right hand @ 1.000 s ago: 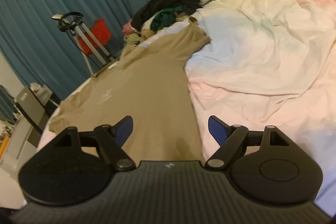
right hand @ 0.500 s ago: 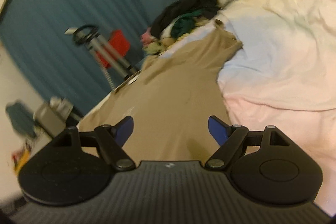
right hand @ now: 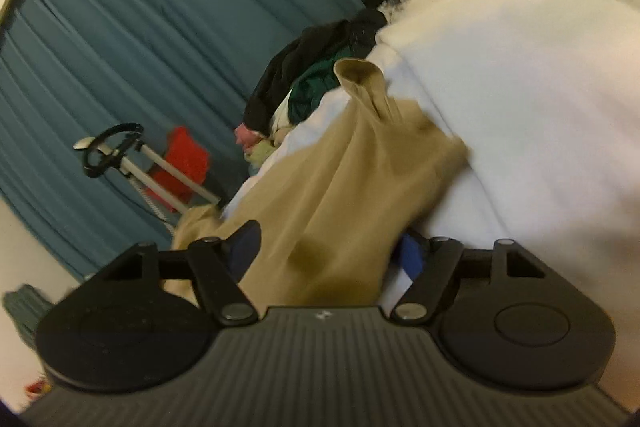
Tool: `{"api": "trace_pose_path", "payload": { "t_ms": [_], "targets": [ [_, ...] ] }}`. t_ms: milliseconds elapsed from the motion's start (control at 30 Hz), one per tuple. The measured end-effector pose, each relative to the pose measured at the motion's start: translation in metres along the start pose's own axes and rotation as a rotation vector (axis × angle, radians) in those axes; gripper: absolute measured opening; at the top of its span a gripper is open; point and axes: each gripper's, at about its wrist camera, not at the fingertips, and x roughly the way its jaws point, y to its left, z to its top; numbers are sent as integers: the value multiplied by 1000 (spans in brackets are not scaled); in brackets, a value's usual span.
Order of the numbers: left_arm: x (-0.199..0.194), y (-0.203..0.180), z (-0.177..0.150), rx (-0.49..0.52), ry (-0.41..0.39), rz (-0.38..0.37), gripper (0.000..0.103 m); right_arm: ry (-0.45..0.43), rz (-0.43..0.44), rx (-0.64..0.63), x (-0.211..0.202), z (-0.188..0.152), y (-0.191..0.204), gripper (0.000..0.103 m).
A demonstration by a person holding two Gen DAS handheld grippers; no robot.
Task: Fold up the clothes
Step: 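Grasp the khaki T-shirt sleeve with the right gripper and fold it across the body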
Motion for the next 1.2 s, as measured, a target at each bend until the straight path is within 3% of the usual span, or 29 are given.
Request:
{"api": "trace_pose_path", "payload": {
  "t_ms": [67, 200, 233, 267, 333, 433, 733, 867, 1067, 1200],
  "targets": [
    [11, -1, -1, 5, -11, 7, 99, -10, 28, -13, 19, 7, -4, 71],
    [41, 3, 4, -79, 50, -32, 99, -44, 60, -21, 47, 26, -3, 71],
    [46, 4, 6, -92, 53, -37, 99, -50, 58, -30, 53, 31, -1, 57],
    [49, 5, 7, -105, 55, -42, 99, -45, 28, -56, 58, 37, 4, 49],
    [52, 7, 10, -119, 48, -43, 99, -37, -26, -115, 63, 47, 19, 21],
    [51, 11, 14, -147, 38, -21, 99, -49, -85, -230, 56, 58, 50, 11],
    [7, 31, 20, -194, -16, -16, 99, -109, -105, -434, 0, 75, 180, 9],
    [-12, 46, 22, -254, -57, -7, 99, -112, -116, -585, -14, 60, 252, 9],
    [-19, 73, 46, -157, -70, -52, 99, -96, -104, -745, 0, -12, 321, 9],
    [-20, 110, 57, -186, -93, 47, 99, -18, -114, -852, 42, -77, 341, 9]
  ]
}}
